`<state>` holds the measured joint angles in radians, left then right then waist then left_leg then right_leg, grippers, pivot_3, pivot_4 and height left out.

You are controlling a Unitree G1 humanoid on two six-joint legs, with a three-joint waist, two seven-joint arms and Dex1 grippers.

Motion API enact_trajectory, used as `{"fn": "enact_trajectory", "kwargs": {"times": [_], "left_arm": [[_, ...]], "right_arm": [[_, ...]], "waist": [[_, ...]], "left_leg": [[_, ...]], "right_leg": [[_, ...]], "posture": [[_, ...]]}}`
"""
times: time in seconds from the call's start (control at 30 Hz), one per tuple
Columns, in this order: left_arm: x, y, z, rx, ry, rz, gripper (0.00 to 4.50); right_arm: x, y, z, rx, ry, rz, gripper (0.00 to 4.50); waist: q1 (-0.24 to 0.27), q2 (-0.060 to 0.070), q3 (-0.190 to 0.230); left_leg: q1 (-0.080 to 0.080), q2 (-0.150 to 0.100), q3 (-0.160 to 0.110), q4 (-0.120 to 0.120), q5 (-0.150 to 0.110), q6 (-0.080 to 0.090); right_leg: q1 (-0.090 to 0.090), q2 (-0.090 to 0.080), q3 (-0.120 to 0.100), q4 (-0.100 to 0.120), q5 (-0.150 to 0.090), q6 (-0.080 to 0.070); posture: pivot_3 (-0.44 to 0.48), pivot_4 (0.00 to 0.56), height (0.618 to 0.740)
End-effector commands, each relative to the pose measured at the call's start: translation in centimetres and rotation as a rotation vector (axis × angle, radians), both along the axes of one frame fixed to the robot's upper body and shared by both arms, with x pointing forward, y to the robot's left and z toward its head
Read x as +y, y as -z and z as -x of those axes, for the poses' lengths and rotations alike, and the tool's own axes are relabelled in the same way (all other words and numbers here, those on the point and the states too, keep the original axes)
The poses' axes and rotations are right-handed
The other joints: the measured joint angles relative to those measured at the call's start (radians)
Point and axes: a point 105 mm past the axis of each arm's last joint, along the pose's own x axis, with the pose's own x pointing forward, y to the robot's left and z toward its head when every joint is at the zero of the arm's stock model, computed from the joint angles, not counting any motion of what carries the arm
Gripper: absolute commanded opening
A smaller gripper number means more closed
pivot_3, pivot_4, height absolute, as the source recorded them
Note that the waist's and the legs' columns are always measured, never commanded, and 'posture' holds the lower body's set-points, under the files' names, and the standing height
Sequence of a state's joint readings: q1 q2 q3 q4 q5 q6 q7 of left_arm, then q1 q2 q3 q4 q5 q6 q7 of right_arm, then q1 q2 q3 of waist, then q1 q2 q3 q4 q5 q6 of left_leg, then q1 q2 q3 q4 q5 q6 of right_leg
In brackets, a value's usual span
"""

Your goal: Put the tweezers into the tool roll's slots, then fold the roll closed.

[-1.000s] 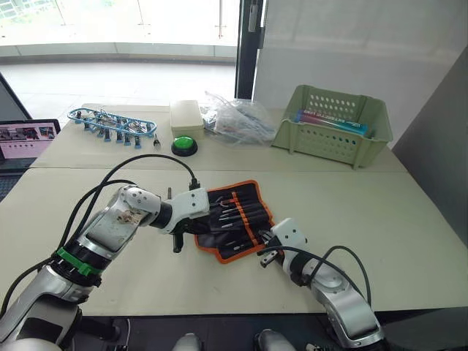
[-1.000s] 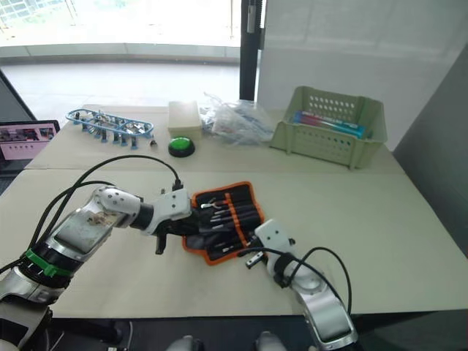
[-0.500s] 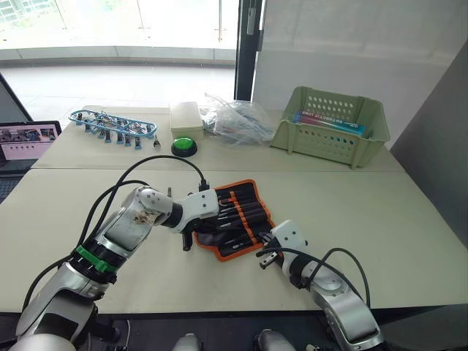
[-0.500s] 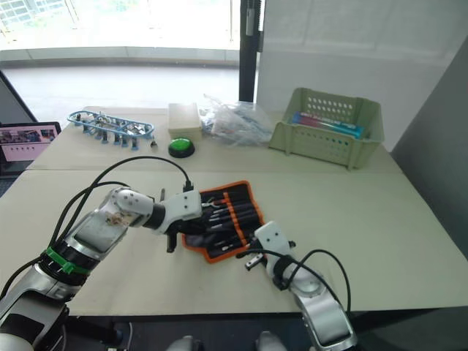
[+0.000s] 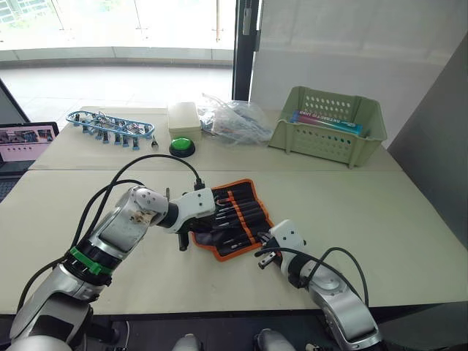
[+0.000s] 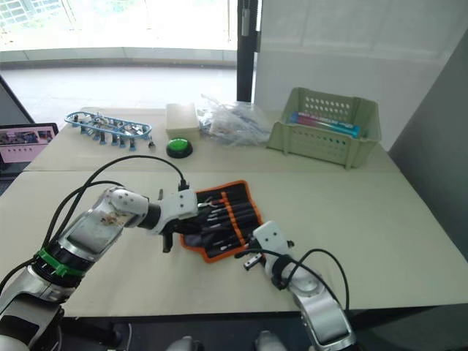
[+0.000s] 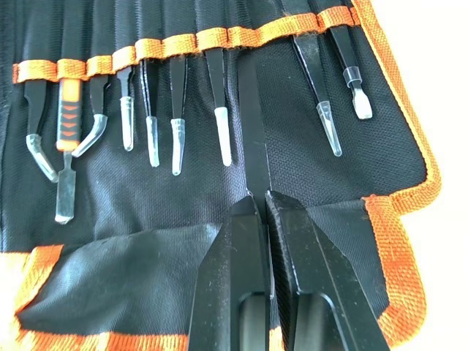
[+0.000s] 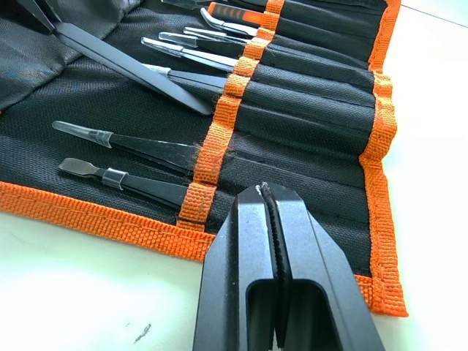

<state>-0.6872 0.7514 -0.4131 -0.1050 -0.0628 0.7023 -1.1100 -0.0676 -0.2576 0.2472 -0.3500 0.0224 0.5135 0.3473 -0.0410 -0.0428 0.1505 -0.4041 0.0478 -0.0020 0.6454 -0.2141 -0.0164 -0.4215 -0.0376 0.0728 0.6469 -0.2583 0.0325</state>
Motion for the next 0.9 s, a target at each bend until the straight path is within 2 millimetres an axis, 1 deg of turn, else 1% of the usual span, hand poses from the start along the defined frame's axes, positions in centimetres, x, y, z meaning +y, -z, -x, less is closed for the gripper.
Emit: {"fn": "enact_trajectory", "kwargs": {"times": [0.03,0.23,0.33,0.43,0.6,0.77,0.9], "left_arm": [[0.2,-1.2,-0.4,-0.053,-0.024,0.013,0.01],[-1.1,-0.7,-0.4,-0.052,-0.006,0.026,0.01],[-1.9,-0.5,-0.7,-0.066,-0.003,0.028,0.01],[-3.4,-0.7,-0.9,-0.062,0.009,0.062,0.01],[-5.6,-0.3,-1.4,-0.066,0.038,0.088,0.01],[-6.9,0.4,-1.9,-0.075,0.049,0.097,0.01],[-7.3,1.0,-2.4,-0.083,0.052,0.094,0.01]], "right_arm": [[-0.2,1.7,0.3,0.068,0.007,0.021,0.00],[-0.1,1.7,0.2,0.069,0.005,0.020,0.00],[-0.1,1.7,0.3,0.069,0.006,0.020,0.00],[-0.1,1.7,0.2,0.068,0.008,0.017,0.00],[0.3,1.5,0.0,0.063,0.003,0.013,0.00],[0.6,1.3,-0.2,0.058,-0.005,0.011,0.00],[0.7,1.3,-0.2,0.055,-0.011,0.014,0.00]], "waist": [[0.000,0.000,0.000],[0.001,0.000,0.000],[0.001,0.000,0.000],[0.001,0.000,0.000],[0.003,0.000,0.000],[0.001,0.000,0.000],[0.002,0.000,0.000]], "left_leg": [[0.000,0.000,0.000,0.000,0.000,0.000],[0.000,0.000,0.000,0.001,0.000,0.000],[0.000,0.000,0.000,0.001,0.000,0.000],[0.000,0.000,0.000,0.002,0.000,0.000],[0.000,0.000,0.000,0.003,0.000,0.000],[0.000,0.000,0.000,0.004,0.000,0.000],[0.000,0.000,0.000,0.005,0.000,0.000]], "right_leg": [[0.000,0.000,0.000,0.000,0.000,0.000],[0.000,0.000,0.000,0.001,0.000,0.000],[0.001,0.000,0.000,0.001,0.000,0.000],[0.001,0.000,0.000,0.001,0.000,0.000],[0.001,0.000,0.000,0.001,0.000,0.000],[0.001,0.000,0.000,0.002,0.000,0.000],[0.002,0.000,0.000,0.002,0.001,0.000]], "posture": [[0.000,0.150,0.738],[0.000,0.150,0.738],[0.000,0.150,0.738],[0.000,0.150,0.738],[0.000,0.150,0.738],[0.000,0.150,0.738],[0.000,0.150,0.738]]}}
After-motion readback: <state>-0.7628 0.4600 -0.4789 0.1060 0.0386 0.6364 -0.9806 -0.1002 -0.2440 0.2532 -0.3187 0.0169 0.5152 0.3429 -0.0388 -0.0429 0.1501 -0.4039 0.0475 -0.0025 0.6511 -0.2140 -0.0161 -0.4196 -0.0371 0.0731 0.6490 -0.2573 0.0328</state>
